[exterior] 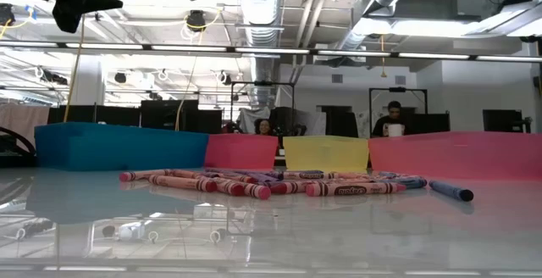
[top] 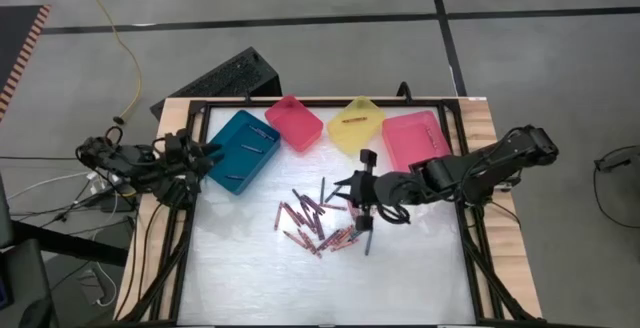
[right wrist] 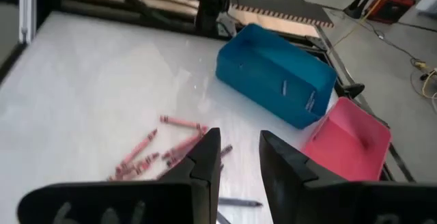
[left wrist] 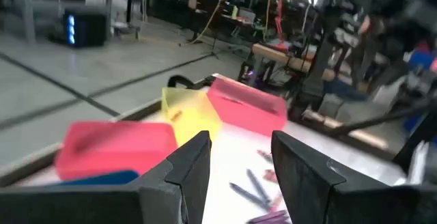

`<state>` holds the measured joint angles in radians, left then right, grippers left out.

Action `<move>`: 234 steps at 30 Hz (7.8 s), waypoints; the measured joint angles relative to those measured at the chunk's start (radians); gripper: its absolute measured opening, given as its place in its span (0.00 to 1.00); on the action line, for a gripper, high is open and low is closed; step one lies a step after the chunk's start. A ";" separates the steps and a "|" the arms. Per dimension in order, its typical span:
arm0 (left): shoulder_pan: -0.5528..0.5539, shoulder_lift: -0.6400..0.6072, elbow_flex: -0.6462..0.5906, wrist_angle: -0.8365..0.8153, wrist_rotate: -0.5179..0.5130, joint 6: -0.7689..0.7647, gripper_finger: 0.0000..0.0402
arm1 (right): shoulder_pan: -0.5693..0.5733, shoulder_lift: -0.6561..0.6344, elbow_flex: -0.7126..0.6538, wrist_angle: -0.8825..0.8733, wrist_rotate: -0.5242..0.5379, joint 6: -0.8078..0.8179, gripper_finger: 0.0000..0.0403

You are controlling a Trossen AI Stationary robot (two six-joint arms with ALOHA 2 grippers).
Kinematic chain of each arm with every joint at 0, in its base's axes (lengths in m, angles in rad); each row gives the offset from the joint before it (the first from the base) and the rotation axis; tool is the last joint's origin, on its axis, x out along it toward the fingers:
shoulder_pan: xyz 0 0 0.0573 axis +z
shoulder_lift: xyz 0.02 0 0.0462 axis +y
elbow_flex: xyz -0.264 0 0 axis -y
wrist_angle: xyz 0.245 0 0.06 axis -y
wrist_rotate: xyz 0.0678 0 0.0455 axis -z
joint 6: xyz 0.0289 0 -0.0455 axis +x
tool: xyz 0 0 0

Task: Sort crayons
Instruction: Put the blue crayon into the blue bin, then put the pink crayon into the right pink bin

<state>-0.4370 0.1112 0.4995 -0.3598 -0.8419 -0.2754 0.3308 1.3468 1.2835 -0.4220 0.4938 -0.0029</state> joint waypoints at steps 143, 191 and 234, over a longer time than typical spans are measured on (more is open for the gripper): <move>0.000 -0.107 0.018 -0.281 0.049 -0.133 0.36 | -0.166 0.376 -0.014 -0.311 -0.001 0.906 0.01; 0.000 -0.092 0.018 -0.288 0.041 -0.137 0.36 | -0.482 0.855 0.571 0.424 -0.320 0.124 0.01; 0.000 -0.092 0.018 -0.287 0.041 -0.138 0.36 | -0.548 0.763 0.726 -0.093 -0.445 0.081 0.27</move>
<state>-0.4369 0.0196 0.5171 -0.6468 -0.8009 -0.4133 -0.2176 2.1094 2.0094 -0.5147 0.0490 0.0784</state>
